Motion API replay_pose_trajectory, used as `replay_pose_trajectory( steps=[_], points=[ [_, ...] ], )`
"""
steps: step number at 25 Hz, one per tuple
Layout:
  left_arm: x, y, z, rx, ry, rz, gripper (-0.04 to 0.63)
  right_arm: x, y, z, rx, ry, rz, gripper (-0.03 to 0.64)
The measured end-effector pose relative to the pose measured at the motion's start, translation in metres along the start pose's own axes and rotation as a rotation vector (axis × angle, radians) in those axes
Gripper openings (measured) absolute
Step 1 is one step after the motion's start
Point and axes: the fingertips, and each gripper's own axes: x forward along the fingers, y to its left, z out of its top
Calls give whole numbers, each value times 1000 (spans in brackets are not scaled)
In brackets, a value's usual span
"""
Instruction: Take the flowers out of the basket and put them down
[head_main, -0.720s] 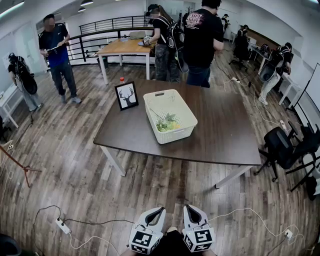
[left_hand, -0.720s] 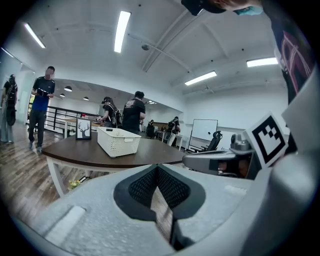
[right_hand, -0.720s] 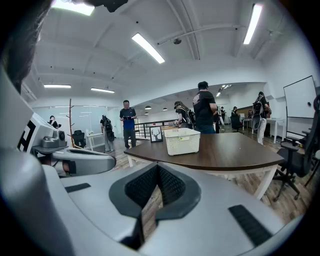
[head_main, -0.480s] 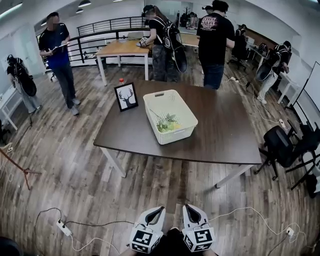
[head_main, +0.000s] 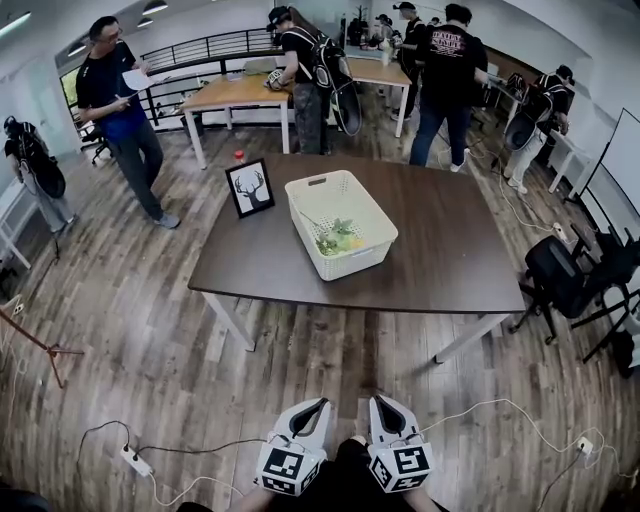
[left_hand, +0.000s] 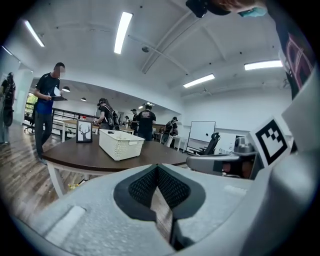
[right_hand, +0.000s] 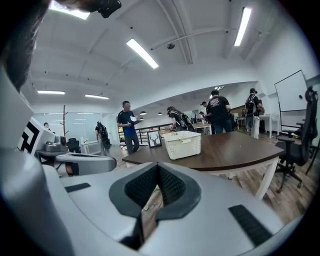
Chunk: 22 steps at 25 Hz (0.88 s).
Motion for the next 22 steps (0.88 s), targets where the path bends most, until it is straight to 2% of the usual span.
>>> replay_pose_trajectory(
  steps=[6, 11, 22],
  points=[
    [1, -3, -3, 11, 3, -13, 2, -2, 1, -4, -11, 3, -1, 5],
    [10, 8, -1, -3, -4, 23, 2, 12, -3, -1, -29, 7, 22, 5],
    [73, 33, 20, -11, -29, 85, 2, 69, -43, 22, -58, 9, 86, 5]
  ],
)
